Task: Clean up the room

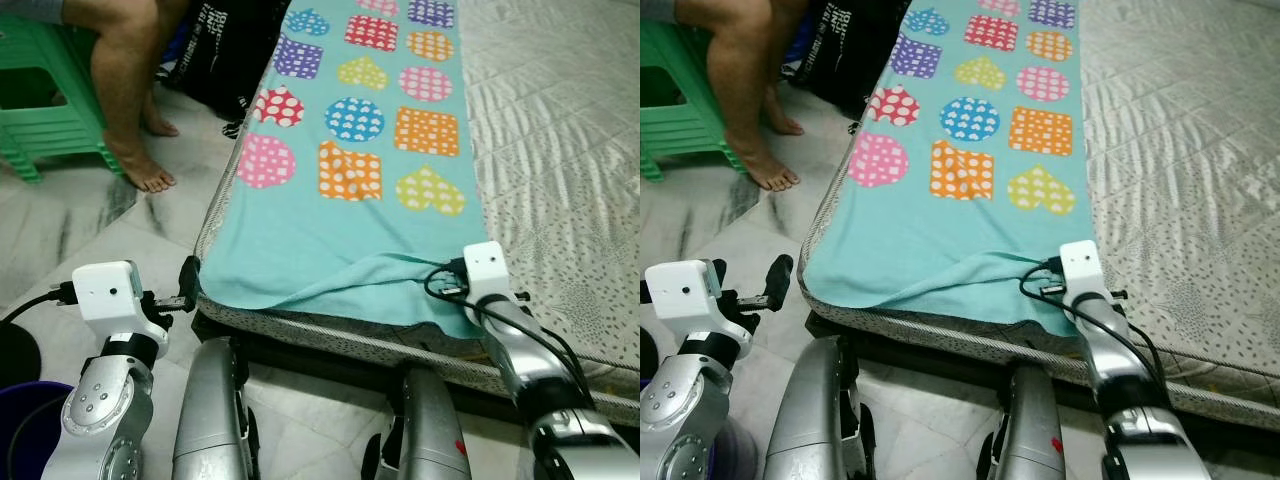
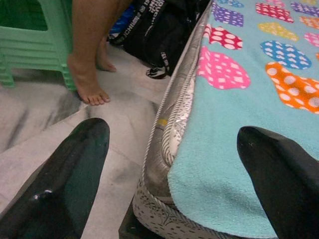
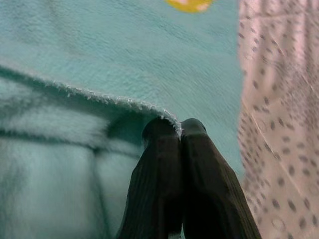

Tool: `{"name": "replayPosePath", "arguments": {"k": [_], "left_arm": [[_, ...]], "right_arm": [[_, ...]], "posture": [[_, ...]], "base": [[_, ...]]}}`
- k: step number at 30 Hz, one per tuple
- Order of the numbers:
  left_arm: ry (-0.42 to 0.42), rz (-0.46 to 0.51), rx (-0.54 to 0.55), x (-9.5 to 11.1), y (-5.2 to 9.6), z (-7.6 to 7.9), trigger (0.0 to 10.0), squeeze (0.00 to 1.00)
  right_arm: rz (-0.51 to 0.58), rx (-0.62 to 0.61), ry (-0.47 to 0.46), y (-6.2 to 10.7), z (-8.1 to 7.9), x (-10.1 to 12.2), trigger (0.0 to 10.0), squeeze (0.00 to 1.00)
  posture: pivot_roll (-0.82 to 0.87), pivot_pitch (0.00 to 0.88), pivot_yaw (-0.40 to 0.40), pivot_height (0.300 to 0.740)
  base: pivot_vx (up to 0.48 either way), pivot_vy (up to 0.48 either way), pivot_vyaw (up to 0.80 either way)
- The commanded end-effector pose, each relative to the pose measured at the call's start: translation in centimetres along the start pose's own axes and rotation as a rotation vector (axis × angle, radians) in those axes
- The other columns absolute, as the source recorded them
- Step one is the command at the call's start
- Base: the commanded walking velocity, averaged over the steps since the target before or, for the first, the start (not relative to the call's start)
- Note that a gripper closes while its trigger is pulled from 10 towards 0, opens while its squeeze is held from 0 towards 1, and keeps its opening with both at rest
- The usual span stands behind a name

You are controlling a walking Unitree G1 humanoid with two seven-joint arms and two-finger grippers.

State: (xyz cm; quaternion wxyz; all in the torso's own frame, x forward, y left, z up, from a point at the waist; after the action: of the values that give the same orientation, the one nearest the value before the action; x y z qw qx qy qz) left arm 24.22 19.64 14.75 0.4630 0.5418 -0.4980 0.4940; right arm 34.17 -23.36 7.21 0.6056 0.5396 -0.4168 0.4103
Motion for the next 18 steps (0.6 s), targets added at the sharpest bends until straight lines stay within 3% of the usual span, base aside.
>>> {"name": "replayPosePath", "arguments": {"k": [1, 9, 18], "left_arm": [[0.001, -0.015, 0.005, -0.3, 0.2, -0.2, 10.0, 0.00], [0.004, -0.017, -0.003, -0.4, 0.0, -0.2, 10.0, 0.00], [0.008, -0.011, -0.024, -0.4, -0.6, 0.1, 10.0, 0.00]], "right_arm": [[0.020, 0.001, -0.045, 0.5, 1.2, 0.1, 0.0, 0.00], [0.032, 0.080, -0.104, 3.5, 2.4, -0.6, 0.0, 0.00], [-0.016, 0.165, -0.145, 7.6, 0.6, -2.1, 0.0, 0.00]], "posture": [[0.13, 0.233, -0.074, 0.545], [0.11, 0.231, -0.065, 0.545], [0.10, 0.219, -0.058, 0.545]], "base": [[0.000, 0.000, 0.00], [0.000, 0.000, 0.00], [0.000, 0.000, 0.00]]}}
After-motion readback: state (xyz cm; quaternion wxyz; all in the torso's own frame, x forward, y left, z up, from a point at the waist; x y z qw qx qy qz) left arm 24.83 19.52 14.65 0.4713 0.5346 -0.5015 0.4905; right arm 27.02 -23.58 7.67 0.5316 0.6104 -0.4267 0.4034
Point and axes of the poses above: a point about 5 cm out from each wrist's last joint towards the gripper, its own y axis pointing back from the gripper into the wrist, its own x axis along the axis of the wrist's last joint, z = x × y, the point moved 1 cm from there along -y, pointing out of the wrist towards the gripper, and after that the axes turned 11 degrees about -y, right-handed, at the moved point
